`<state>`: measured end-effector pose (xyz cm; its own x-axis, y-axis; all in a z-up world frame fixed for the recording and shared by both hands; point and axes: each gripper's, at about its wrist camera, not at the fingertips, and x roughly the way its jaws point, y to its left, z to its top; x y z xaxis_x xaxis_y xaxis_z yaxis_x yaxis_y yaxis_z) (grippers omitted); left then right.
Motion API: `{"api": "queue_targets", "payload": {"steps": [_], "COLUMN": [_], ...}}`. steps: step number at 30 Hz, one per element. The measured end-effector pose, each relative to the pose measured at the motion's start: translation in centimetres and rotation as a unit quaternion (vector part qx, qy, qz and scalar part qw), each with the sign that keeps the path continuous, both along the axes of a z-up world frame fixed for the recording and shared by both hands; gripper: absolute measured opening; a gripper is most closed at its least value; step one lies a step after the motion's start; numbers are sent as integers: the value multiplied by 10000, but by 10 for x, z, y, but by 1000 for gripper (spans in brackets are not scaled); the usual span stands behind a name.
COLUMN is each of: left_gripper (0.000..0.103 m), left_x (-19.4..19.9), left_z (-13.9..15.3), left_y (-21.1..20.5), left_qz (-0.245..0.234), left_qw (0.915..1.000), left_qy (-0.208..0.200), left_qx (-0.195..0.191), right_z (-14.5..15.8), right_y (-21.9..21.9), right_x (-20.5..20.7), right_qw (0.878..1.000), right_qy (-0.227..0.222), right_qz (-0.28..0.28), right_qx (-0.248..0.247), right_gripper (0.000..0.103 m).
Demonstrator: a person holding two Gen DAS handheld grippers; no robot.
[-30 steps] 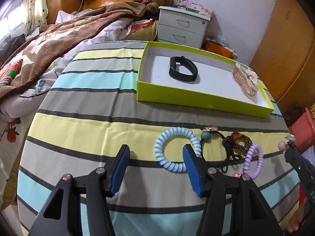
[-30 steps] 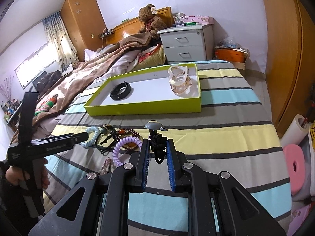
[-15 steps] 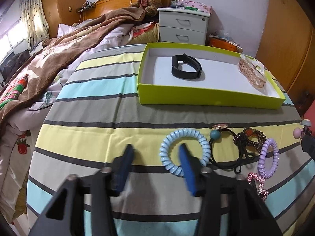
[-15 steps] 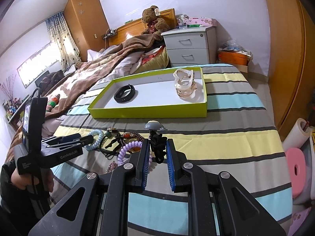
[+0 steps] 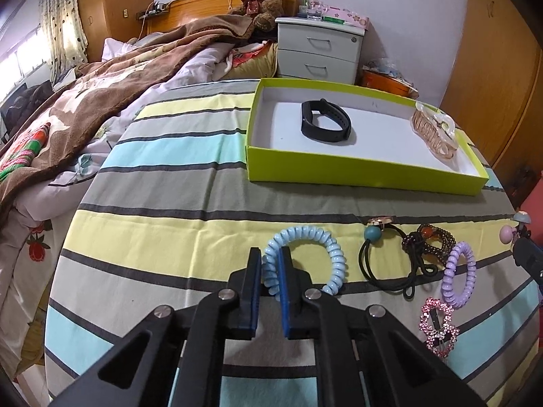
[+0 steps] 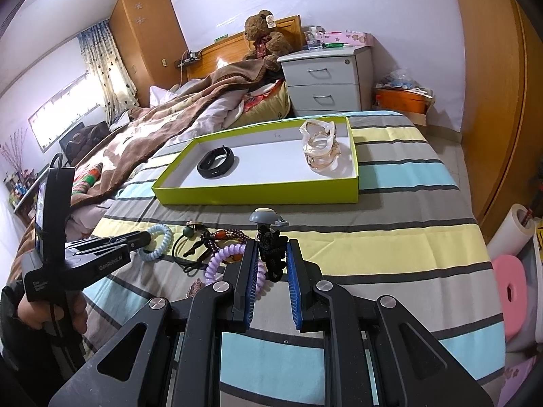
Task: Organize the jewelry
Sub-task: 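Carry the blue coil tie and black hair clip over the green box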
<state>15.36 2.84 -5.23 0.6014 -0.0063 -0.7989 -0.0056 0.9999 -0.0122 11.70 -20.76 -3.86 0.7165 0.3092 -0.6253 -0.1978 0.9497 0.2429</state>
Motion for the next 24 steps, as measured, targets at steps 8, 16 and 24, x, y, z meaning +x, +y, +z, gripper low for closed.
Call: {"api": "queue_targets", "payload": {"steps": [8,16,24], "left_gripper": [10,10,10], "left_x": [-9,-15,-17], "left_z": [11,25,44], "left_y": [2,3,3], "left_qz": [-25,-50,-95], "left_qw": [9998,9994,9987], "left_qy": [-156,-277,-442], "left_qx": [-71,-198,-252], "right_z": [3,12,28], "right_y": [3,2,5], "right_x": [-5,-8,-4], "right_qw": [10000,9999,9996], "right_qy": [-69,-158,-290], "right_qz": [-18,-19,-17], "right_qx": [9,13,-10], "right_gripper": [17,17,17]}}
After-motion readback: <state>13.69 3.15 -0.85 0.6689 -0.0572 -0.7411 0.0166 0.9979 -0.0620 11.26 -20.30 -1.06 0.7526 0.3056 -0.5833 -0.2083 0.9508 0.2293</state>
